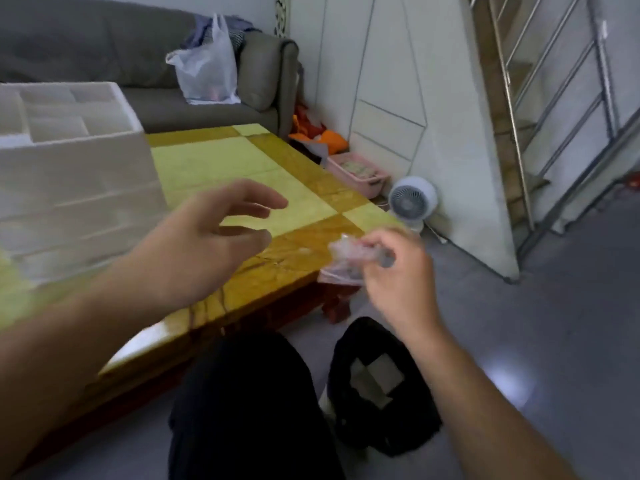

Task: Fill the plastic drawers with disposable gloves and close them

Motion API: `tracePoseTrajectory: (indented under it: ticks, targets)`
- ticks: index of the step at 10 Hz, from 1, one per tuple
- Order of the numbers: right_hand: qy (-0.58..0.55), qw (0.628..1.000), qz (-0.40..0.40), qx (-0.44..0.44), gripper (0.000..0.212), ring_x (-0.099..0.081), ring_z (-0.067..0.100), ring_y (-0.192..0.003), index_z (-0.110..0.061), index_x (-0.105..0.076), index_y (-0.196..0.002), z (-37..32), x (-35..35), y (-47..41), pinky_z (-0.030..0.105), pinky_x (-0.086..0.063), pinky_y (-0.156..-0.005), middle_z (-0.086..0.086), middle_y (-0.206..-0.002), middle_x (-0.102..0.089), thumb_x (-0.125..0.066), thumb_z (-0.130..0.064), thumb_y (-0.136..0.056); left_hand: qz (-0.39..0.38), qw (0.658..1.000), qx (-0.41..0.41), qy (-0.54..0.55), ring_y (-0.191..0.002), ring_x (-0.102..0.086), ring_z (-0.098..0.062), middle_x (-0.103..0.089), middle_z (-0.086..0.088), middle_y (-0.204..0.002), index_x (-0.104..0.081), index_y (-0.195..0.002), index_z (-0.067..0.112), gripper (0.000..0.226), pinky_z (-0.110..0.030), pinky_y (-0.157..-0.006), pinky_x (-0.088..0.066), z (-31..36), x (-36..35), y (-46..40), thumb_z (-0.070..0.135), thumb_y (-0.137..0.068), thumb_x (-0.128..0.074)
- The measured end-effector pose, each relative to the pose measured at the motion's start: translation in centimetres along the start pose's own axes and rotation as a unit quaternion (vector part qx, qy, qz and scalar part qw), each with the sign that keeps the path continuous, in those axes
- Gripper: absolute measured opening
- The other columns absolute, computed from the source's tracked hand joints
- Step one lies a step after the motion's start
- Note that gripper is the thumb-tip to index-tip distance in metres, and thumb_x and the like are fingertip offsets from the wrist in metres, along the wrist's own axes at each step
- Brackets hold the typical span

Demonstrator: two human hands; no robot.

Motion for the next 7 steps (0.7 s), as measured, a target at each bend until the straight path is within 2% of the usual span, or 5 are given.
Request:
tracePoseTrajectory:
  ticks: [2,4,5,6,7]
  targets:
    - [0.228,0.949,-0.106,-0.192,0.011,-0.063,0.026,-0.085,-0.015,-0.078,-0.087,18.3,0.4,8.2,0.038,-0.051,-0.069,0.005,-0.091,-0.063,-0.07,-0.016,-0.095,-0.064,0.987,0.017,-0.144,-0.098,-0.067,-0.001,-0.072,0.016,-0.102,-0.071,-0.097,0.035,0.022,-0.034,-0.091,-0.057,-1.6,-9.2,-3.4,0.015,-0.098,-0.062]
    - [0.256,0.776,-0.505,-0.279,0.019,-0.065,0.031,-0.1,-0.01,-0.066,-0.114,25.3,-5.8,14.4,0.04,-0.058,-0.087,0.011,-0.11,-0.067,-0.066,-0.018,-0.096,-0.144,0.977,0.027,-0.154,-0.099,-0.067,0.004,-0.073,0.02,-0.1,-0.074,-0.097,0.035,0.018,-0.026,-0.09,-0.053,-2.8,-11.4,-4.1,0.02,-0.099,-0.065]
    - [0.277,0.762,-0.514,-0.28,0.027,-0.064,0.032,-0.105,-0.007,-0.065,-0.123,25.4,-6.8,13.9,0.041,-0.057,-0.094,0.016,-0.12,-0.066,-0.061,-0.02,-0.1,-0.144,0.978,0.036,-0.146,-0.098,-0.068,0.002,-0.074,0.02,-0.099,-0.075,-0.097,0.035,0.019,-0.033,-0.093,-0.055,-3.6,-10.3,-3.8,0.018,-0.098,-0.066]
    - [0.294,0.801,-0.441,-0.278,0.013,-0.057,0.023,-0.075,-0.008,-0.056,-0.09,24.5,-5.9,11.6,0.032,-0.047,-0.059,0.01,-0.092,-0.063,-0.051,-0.011,-0.102,-0.126,0.982,0.052,-0.134,-0.095,-0.07,-0.001,-0.075,0.018,-0.098,-0.075,-0.095,0.036,0.02,-0.043,-0.092,-0.057,-4.1,-8.9,-3.4,0.018,-0.096,-0.067]
    - [0.257,0.853,-0.345,-0.295,0.023,-0.049,0.018,-0.061,-0.01,-0.046,-0.069,23.1,-3.9,9.9,0.032,-0.039,-0.054,0.005,-0.069,-0.054,-0.051,0.0,-0.089,-0.061,0.991,0.061,-0.102,-0.089,-0.072,-0.004,-0.076,0.014,-0.094,-0.076,-0.095,0.032,0.017,-0.046,-0.091,-0.059,-3.8,-6.9,-2.7,0.017,-0.096,-0.067]
Point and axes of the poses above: each hand's wrist, its own y-axis away from the middle knuckle, its own x-axis out of the back of the hand, z = x × y, the point moved 1 cm from there along -y, towards the middle knuckle
